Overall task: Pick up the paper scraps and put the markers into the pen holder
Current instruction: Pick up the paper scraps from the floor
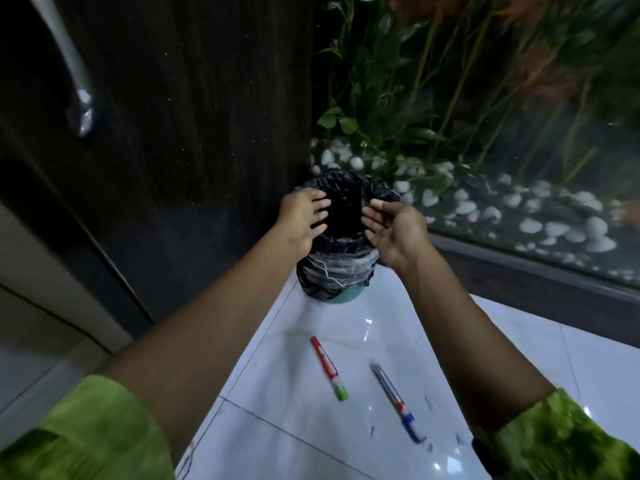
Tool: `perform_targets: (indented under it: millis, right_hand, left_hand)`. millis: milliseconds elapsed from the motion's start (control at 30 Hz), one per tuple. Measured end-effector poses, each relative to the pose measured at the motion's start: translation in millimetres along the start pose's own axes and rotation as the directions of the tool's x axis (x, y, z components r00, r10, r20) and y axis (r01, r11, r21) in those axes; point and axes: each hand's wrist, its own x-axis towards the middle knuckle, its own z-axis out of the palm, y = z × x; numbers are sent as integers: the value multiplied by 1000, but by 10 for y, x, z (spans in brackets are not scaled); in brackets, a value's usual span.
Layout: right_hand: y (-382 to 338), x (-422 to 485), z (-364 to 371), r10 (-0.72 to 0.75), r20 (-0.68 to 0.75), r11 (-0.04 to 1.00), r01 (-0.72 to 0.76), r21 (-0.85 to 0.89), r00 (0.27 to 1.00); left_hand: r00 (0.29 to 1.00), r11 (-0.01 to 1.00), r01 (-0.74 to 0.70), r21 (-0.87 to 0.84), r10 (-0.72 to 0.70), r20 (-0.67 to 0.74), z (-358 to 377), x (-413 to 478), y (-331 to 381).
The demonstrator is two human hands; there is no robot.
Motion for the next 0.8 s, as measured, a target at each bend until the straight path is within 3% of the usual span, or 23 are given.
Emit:
perform_targets:
  millis: [267, 367, 500, 567, 667, 733, 800]
  right_hand:
    - [173, -792, -877, 12, -24, 994, -14, -105, 1000]
    - [421, -1004, -1376, 69, -107, 979, -88, -182, 992]
    - [830, -1128, -1913, 49, -268, 893, -162, -420, 962]
    - [1113, -1123, -2187, -31, -248, 747, -142, -650, 968]
    - [1476, -1092, -2484, -39, -13, 304, -1, -953, 999]
    - [1647, -1100, -2632, 19, 56, -19, 56, -998, 998]
    - [1745, -1151, -2706, -41, 90, -161, 82, -984, 995]
  left_hand:
    - [993, 983, -88, 164, 73, 98, 204, -738, -501]
    - [992, 971, -23, 238, -8, 127, 282, -934, -964]
    - [985, 944, 79, 321, -123, 119, 281, -1099, -1662]
    - [985, 906, 91, 414, -145, 99, 264, -1196, -2044]
    - [988, 810, 69, 582, -137, 74, 185, -1315, -2528]
    - [991, 729, 16, 684, -104, 88, 156, -1389, -2758]
    - [990, 660, -34, 751, -78, 114, 147, -1439, -2868]
